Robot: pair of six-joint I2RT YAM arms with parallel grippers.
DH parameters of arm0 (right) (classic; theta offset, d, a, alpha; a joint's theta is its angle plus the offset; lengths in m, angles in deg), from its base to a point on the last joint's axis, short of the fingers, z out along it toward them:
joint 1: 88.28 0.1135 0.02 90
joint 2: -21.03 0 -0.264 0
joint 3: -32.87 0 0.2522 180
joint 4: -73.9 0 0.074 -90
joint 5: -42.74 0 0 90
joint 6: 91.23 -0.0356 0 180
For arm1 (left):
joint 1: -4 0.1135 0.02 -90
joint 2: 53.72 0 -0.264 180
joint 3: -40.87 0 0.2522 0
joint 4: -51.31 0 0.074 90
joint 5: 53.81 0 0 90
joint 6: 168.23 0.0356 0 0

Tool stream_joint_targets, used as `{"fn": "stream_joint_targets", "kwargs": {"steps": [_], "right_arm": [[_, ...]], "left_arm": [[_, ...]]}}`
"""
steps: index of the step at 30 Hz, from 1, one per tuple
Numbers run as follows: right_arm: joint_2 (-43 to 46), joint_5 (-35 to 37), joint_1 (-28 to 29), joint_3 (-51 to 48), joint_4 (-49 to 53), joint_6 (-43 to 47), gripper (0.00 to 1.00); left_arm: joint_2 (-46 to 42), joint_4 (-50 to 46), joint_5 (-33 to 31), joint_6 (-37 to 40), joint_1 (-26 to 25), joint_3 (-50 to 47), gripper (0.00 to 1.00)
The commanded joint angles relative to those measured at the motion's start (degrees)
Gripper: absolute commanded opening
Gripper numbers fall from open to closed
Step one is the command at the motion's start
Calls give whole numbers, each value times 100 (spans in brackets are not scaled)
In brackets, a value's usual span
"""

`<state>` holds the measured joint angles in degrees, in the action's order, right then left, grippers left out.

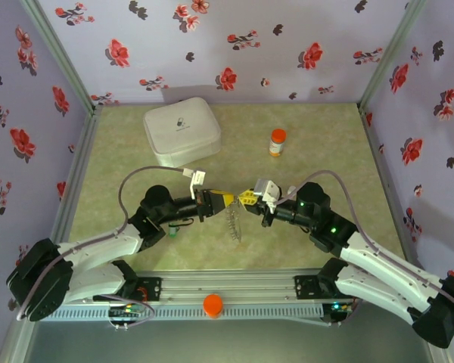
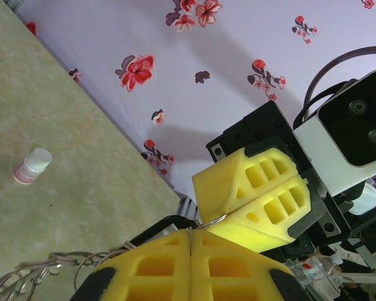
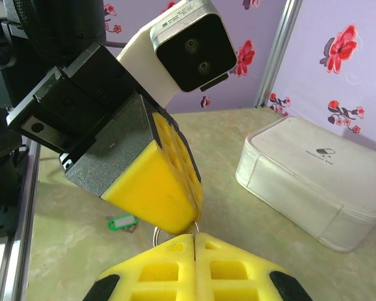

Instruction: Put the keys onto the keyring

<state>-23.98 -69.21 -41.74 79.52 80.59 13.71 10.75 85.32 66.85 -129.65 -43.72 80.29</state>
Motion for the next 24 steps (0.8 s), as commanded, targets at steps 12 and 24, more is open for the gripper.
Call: {"fn": "stream_joint_targets", "kwargs": {"steps": [12,24], "right_arm": [[9,-12,39,-125,38,98,0],[99,-149,31,-134,13,26,0]], "left_arm": [[19,556,108,-139,25,89,0],[4,442,9,-88,35,84,0]]}}
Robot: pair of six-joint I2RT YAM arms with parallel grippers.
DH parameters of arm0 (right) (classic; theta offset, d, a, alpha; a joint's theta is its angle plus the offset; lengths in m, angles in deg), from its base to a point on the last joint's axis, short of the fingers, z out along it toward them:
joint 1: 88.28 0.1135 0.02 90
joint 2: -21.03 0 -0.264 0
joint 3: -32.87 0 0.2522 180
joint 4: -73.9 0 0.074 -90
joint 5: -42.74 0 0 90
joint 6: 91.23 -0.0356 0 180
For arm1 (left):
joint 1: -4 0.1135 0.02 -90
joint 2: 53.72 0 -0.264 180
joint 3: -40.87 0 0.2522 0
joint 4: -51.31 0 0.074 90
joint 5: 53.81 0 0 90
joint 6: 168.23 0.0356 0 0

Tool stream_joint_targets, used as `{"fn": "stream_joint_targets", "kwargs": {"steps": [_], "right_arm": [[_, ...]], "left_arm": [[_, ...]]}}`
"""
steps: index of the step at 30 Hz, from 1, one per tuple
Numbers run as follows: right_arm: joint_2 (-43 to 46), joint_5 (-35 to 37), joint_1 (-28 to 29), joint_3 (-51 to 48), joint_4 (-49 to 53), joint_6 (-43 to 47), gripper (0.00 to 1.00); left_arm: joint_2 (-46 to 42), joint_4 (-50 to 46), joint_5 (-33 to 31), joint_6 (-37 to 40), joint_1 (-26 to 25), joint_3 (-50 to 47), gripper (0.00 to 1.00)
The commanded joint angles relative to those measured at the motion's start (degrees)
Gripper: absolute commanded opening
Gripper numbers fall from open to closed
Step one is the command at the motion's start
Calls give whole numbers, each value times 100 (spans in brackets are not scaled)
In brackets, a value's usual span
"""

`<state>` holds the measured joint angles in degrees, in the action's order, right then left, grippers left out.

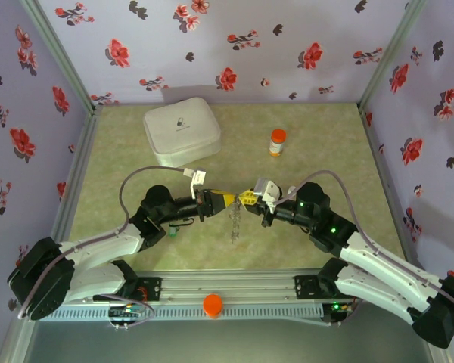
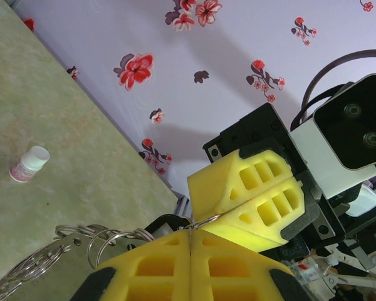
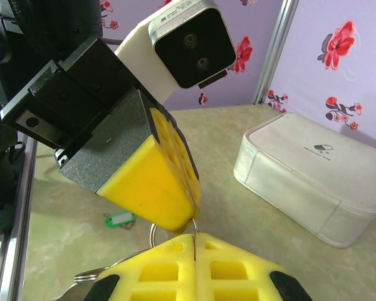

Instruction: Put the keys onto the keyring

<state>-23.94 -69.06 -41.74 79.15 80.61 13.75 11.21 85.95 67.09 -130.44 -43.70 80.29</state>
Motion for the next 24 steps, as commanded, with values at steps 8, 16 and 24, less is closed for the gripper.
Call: {"fn": "stream_joint_targets", "kwargs": {"steps": [8,16,24], "right_arm": [[222,-60,32,-219,-101,94,0],[168,147,37,-193,82,205,0],[214,126,39,-226,-301,33,0]], "left_arm": [[-20,342,0,8,33,108,0],[-48,345,9,-9,31,105,0],[-25,354,15,-28,33,102,0]]}}
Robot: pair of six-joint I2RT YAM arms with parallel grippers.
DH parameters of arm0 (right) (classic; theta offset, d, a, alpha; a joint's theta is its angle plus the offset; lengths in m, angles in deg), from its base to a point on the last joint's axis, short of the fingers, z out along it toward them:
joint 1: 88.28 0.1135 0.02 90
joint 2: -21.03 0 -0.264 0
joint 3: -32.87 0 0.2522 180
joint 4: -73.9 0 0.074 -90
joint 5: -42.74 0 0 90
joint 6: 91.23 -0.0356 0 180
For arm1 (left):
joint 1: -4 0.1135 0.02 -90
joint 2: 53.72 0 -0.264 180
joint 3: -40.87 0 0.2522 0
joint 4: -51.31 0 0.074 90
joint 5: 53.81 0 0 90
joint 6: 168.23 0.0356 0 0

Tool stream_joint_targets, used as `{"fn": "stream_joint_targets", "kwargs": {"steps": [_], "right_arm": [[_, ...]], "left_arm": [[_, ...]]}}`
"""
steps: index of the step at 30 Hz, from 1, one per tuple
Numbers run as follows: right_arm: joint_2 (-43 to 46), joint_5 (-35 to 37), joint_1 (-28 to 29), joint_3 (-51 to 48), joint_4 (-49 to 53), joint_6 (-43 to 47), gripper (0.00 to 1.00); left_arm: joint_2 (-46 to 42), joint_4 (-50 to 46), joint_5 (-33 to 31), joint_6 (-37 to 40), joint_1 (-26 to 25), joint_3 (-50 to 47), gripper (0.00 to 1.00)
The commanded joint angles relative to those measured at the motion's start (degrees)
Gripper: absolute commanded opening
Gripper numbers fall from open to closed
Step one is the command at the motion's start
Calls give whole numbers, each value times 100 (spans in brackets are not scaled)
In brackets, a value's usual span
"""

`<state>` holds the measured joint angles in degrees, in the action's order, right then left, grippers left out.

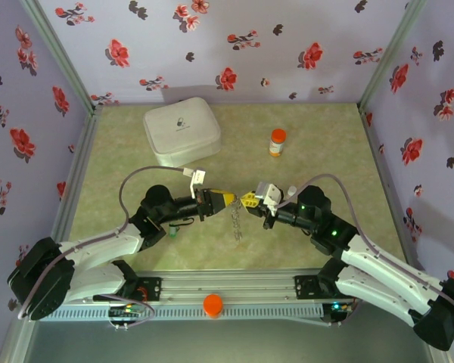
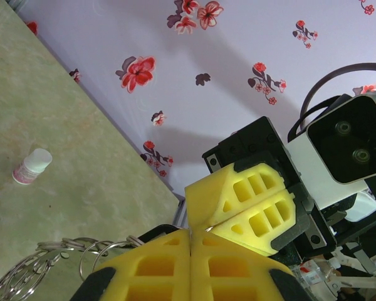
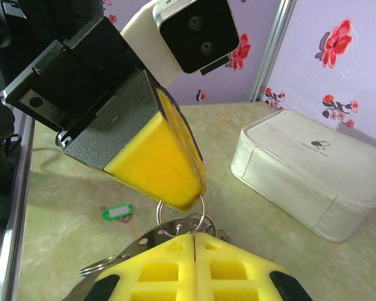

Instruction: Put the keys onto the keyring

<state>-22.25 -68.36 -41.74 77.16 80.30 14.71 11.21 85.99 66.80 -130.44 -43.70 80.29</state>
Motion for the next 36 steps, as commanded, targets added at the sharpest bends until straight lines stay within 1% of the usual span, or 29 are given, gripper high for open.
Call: {"fn": "stream_joint_targets", "kwargs": {"steps": [1,7,17,25,36], "right_arm": [[74,50,38,-38,-345,-86,0],[87,-90,34,-46,-491,-209,0],[-152,-314,34,33,-368,-250,0],[-175,-203,34,35,-333,-223,0],[-277,51,39,55,-12,-22,0]], "left_arm": [[-28,350,41,-27,32,103,0],[-31,358,43,-27,29,98,0],[-25,365,59,-40,31,89,0],[-33,382,67,-32,32,101,0],[-33,447,125,-45,33,132,0]]}}
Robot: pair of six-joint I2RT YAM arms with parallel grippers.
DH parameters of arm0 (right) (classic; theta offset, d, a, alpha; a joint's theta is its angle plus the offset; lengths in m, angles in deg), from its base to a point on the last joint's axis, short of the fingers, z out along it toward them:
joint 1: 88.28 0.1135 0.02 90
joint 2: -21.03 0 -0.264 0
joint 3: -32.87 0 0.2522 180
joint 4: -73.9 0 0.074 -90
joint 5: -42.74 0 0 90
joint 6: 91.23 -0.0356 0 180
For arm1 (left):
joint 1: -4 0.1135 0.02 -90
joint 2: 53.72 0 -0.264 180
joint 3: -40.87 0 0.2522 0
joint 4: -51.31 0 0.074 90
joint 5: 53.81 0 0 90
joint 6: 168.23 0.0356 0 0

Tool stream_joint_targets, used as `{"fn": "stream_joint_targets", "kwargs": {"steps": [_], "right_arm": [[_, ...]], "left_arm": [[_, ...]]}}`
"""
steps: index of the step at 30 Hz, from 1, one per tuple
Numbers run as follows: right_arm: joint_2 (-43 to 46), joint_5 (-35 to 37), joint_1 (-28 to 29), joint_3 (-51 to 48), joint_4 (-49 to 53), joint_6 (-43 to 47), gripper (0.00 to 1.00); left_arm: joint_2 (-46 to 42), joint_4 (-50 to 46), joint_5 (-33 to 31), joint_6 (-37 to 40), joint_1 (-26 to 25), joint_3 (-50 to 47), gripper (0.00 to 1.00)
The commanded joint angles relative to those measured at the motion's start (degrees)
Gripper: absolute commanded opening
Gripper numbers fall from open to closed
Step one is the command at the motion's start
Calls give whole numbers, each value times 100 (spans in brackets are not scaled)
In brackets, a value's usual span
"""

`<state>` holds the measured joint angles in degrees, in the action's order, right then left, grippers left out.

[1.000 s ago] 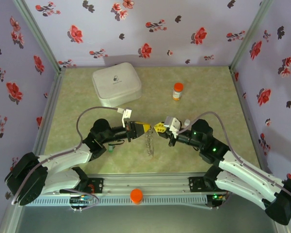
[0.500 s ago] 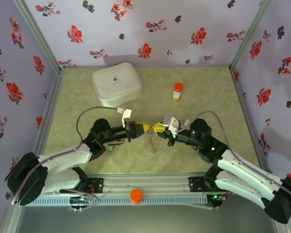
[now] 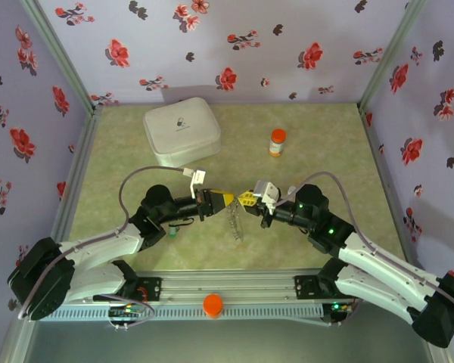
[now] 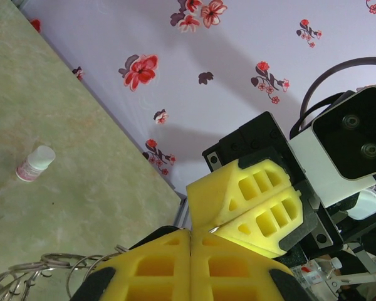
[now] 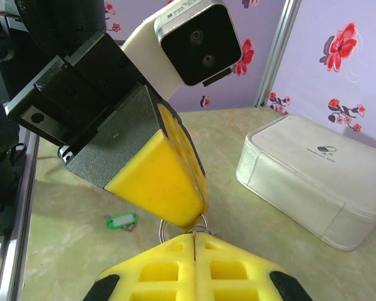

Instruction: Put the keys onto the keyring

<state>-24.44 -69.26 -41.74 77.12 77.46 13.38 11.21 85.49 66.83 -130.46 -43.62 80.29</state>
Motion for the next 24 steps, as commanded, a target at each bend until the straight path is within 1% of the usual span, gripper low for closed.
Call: {"fn": "stream_joint_targets", "kwargs": {"steps": [1,9,11,12,13,15,16,18,20,24], "right_arm": [[-71,152,38,55,285,119,0],[-170,247,37,64,369,132,0],[-253,126,31,55,367,-32,0],[-318,-56,37,30,304,-259,0],[-377,-404,38,-42,119,-653,0],[-465,-1131,78,-266,-669,-1513,0],[-492,-1330,102,-365,-1045,-1945,0],[-450,-1498,116,-442,-1313,-2326,0],[-311,-1391,119,-438,-1110,-2258,0],[-26,-834,102,-345,-362,-1686,0]], "left_arm": [[-33,509,127,-35,23,129,0],[-41,618,151,-34,20,134,0],[-50,709,76,-28,23,94,0],[-49,750,6,-24,16,82,0],[-22,870,-69,-52,14,40,0],[53,1244,-175,-111,21,-60,0],[73,1371,-234,-122,24,-94,0],[126,1472,-261,-113,22,-104,0],[175,1613,-263,-134,25,-120,0],[194,1644,-238,-158,24,-130,0]]}}
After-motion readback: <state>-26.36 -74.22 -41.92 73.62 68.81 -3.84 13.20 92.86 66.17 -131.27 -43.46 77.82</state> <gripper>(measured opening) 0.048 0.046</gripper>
